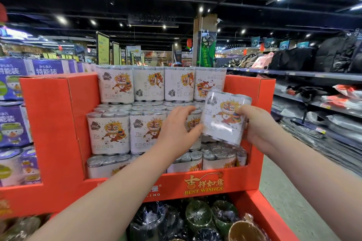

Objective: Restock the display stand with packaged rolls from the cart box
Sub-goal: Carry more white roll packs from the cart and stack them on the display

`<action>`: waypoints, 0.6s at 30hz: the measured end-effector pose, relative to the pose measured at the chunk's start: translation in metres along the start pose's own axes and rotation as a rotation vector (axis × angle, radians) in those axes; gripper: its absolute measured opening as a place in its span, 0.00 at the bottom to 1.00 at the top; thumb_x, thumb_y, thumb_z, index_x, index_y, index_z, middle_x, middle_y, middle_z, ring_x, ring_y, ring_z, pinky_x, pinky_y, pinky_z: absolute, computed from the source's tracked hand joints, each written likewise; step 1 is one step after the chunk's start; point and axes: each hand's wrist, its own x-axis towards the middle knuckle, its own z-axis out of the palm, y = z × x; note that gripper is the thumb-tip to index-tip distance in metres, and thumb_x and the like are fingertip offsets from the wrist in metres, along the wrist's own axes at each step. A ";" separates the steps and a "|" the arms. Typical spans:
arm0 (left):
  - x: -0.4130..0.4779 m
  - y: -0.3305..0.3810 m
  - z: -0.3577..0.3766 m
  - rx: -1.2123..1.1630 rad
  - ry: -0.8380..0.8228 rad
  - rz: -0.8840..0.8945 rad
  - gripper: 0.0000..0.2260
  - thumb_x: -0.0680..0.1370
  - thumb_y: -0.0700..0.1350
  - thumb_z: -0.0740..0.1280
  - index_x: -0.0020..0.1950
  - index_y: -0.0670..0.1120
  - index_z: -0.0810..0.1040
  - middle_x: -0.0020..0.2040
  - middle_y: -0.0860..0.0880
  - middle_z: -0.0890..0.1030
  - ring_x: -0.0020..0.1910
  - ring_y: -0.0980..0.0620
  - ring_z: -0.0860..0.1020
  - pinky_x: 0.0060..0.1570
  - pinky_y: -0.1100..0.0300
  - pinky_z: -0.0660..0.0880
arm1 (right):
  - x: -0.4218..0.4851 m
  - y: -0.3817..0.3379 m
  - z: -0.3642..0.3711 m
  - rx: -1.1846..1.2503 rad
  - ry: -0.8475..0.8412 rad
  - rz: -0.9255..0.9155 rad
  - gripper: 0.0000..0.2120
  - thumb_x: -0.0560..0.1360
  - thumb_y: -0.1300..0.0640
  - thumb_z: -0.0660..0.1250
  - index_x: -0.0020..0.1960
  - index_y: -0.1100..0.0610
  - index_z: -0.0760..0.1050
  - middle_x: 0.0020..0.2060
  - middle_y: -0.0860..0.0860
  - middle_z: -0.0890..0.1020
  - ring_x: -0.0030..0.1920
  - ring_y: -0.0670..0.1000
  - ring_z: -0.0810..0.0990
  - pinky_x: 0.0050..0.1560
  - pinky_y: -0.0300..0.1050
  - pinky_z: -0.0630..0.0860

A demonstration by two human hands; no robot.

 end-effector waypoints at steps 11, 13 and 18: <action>0.015 -0.017 0.000 0.634 -0.247 -0.042 0.35 0.79 0.53 0.62 0.79 0.50 0.45 0.79 0.49 0.49 0.78 0.45 0.44 0.75 0.45 0.40 | 0.018 0.012 0.006 -0.328 0.105 0.003 0.18 0.65 0.73 0.59 0.54 0.66 0.72 0.44 0.65 0.77 0.46 0.57 0.75 0.48 0.59 0.76; 0.014 -0.021 0.000 0.654 -0.244 -0.027 0.34 0.79 0.51 0.62 0.79 0.50 0.45 0.79 0.50 0.51 0.78 0.46 0.47 0.75 0.46 0.40 | 0.025 0.021 0.004 -0.248 0.083 0.038 0.21 0.66 0.76 0.57 0.56 0.66 0.74 0.46 0.63 0.80 0.46 0.59 0.79 0.50 0.60 0.78; 0.013 -0.027 0.000 0.702 -0.219 0.023 0.32 0.80 0.48 0.60 0.79 0.52 0.45 0.79 0.52 0.51 0.78 0.47 0.48 0.74 0.46 0.40 | 0.028 0.038 0.003 -0.578 0.113 -0.045 0.28 0.72 0.67 0.68 0.69 0.56 0.67 0.57 0.54 0.79 0.55 0.53 0.78 0.56 0.47 0.75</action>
